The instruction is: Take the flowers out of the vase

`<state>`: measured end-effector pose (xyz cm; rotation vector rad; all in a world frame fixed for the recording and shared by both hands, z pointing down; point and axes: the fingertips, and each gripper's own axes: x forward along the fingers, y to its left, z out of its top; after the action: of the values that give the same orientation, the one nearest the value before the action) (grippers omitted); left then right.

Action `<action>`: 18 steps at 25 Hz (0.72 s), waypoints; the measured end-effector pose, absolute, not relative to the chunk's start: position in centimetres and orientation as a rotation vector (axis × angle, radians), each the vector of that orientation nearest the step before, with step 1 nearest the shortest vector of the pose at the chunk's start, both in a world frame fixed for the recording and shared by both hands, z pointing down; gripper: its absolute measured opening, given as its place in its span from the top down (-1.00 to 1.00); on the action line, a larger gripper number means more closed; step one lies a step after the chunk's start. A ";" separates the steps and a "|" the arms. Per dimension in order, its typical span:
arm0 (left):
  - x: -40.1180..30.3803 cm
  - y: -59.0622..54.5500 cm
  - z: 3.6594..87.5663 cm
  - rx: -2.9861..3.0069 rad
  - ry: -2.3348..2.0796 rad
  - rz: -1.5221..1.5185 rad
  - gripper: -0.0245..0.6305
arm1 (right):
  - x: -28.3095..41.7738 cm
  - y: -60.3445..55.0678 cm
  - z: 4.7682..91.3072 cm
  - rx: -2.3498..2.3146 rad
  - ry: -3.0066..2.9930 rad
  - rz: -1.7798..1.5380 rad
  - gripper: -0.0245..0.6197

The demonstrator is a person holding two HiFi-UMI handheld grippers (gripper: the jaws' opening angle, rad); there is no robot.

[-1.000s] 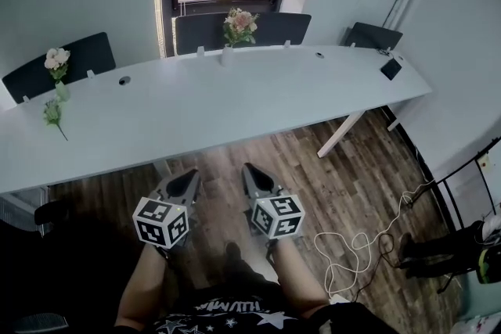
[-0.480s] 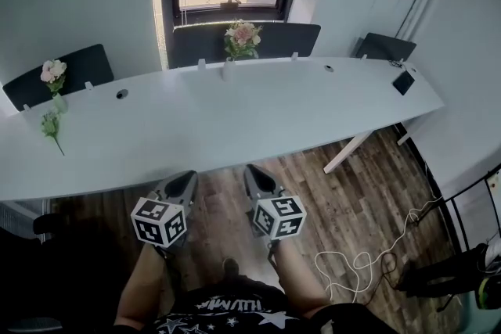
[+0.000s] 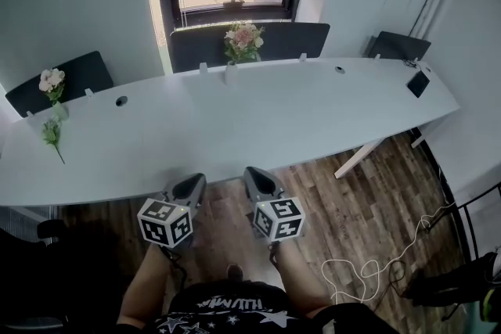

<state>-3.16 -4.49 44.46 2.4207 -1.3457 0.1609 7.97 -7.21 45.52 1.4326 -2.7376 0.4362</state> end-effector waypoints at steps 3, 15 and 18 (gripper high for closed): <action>-3.5 -4.7 44.7 2.400 -1.360 0.164 0.90 | 8.1 -7.9 45.7 1.429 -2.740 0.452 0.91; -4.9 -7.3 44.5 2.410 -1.320 0.128 0.90 | 8.6 -10.1 44.9 1.504 -2.656 0.382 0.91; -4.6 -9.2 44.1 2.446 -1.265 0.123 0.90 | 8.9 -11.6 44.0 1.563 -2.632 0.374 0.91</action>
<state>-4.59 -9.25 44.13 2.4462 -1.2649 0.1227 8.90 -11.64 44.04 1.5628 -2.6320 0.3736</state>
